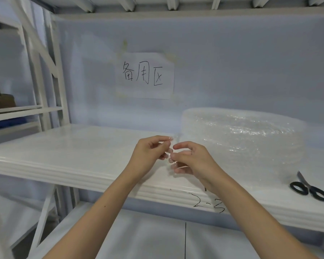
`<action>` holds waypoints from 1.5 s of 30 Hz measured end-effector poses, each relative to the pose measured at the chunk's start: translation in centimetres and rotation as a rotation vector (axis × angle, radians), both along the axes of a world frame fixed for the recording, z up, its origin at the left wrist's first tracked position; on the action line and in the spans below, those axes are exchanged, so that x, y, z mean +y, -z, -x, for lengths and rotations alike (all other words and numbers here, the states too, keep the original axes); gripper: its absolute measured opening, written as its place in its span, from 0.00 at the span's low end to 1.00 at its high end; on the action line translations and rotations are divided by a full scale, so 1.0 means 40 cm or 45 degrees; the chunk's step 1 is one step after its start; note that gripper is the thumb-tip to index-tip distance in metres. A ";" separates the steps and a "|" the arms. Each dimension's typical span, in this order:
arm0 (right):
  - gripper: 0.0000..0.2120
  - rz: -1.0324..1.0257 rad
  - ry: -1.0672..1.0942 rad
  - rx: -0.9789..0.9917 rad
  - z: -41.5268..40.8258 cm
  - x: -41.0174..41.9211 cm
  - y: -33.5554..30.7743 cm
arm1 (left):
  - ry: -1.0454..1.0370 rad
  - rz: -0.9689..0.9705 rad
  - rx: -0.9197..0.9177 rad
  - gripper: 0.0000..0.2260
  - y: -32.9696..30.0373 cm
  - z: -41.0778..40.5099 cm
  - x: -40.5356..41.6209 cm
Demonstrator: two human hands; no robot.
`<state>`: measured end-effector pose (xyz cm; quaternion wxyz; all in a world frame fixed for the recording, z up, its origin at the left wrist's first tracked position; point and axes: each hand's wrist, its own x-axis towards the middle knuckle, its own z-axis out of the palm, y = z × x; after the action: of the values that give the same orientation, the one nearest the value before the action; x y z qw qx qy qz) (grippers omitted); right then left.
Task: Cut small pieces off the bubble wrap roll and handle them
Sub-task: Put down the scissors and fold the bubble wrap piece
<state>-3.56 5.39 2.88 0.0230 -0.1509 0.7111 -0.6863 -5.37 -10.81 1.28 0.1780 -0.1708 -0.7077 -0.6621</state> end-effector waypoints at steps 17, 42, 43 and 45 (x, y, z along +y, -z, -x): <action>0.11 0.150 -0.037 0.033 0.012 0.003 0.009 | 0.084 -0.026 -0.002 0.08 0.014 0.015 -0.002; 0.13 -0.082 0.096 0.092 0.007 0.018 0.018 | 0.258 -0.038 -0.334 0.09 -0.010 0.002 -0.005; 0.14 -0.089 0.084 0.068 0.006 0.017 0.016 | 0.248 -0.035 -0.326 0.09 -0.011 0.002 -0.004; 0.15 -0.113 0.057 0.060 0.005 0.014 0.015 | 0.232 -0.027 -0.312 0.09 -0.014 -0.002 -0.003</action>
<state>-3.75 5.96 2.28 -0.0027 -0.1499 0.7443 -0.6508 -5.29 -10.94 1.86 0.0314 -0.1503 -0.6986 -0.6989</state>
